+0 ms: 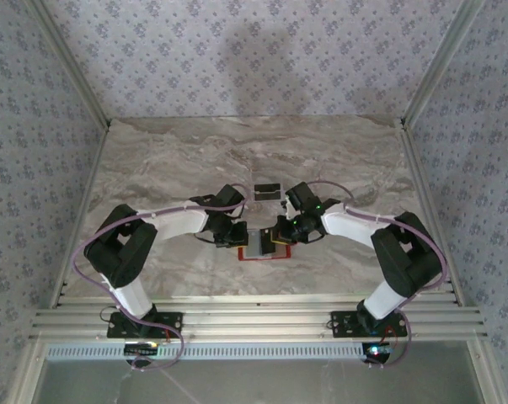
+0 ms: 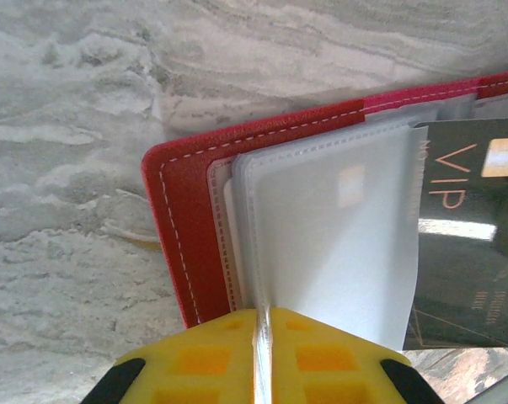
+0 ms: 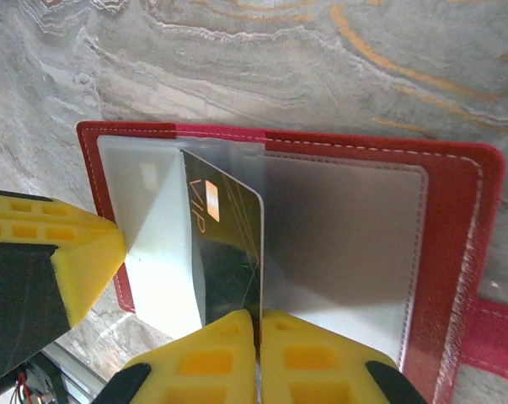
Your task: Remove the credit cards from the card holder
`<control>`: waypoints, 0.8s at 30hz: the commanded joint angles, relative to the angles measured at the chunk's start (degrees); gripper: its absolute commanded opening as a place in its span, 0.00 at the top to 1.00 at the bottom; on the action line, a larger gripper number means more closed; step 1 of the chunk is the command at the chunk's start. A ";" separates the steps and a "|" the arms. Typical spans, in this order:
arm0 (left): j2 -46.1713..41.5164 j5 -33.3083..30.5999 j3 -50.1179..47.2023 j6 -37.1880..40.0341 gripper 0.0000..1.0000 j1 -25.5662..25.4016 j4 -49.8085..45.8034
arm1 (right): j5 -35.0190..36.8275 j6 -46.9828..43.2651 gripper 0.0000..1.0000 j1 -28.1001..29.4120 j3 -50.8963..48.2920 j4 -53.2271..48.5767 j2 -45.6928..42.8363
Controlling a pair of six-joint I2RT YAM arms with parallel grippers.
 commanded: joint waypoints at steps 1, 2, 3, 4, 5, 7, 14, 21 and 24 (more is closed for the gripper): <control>1.59 -0.97 0.22 0.74 0.88 -0.45 -2.16 | 2.23 -1.29 0.92 -0.09 1.21 -4.44 -2.03; 1.52 -0.97 0.13 0.75 0.88 -0.45 -2.11 | 2.07 -1.22 0.92 0.05 1.45 -4.49 -2.22; 1.52 -1.05 0.13 0.74 0.88 -0.48 -2.06 | 1.78 -1.22 0.92 0.18 1.65 -4.41 -2.33; 1.52 -0.99 0.13 0.68 0.88 -0.50 -2.00 | 1.25 -1.18 0.91 0.47 2.13 -4.41 -2.23; 1.52 -1.04 0.17 0.66 0.88 -0.54 -2.02 | 0.88 -1.20 0.90 0.69 2.43 -4.25 -2.06; 1.44 -0.96 0.30 0.66 0.88 -0.45 -2.02 | 0.28 -1.02 0.86 1.20 3.13 -3.97 -1.55; 1.26 -1.02 0.22 0.81 0.88 -0.52 -2.12 | 0.36 -0.19 0.83 2.80 4.57 -3.24 0.48; 1.09 -1.07 0.26 0.85 0.88 -0.52 -2.21 | 2.37 -0.68 0.91 3.05 4.74 -4.67 0.10; 1.08 -1.06 0.39 0.83 0.88 -0.48 -2.37 | 3.40 -1.54 0.92 2.87 5.17 -6.25 -0.94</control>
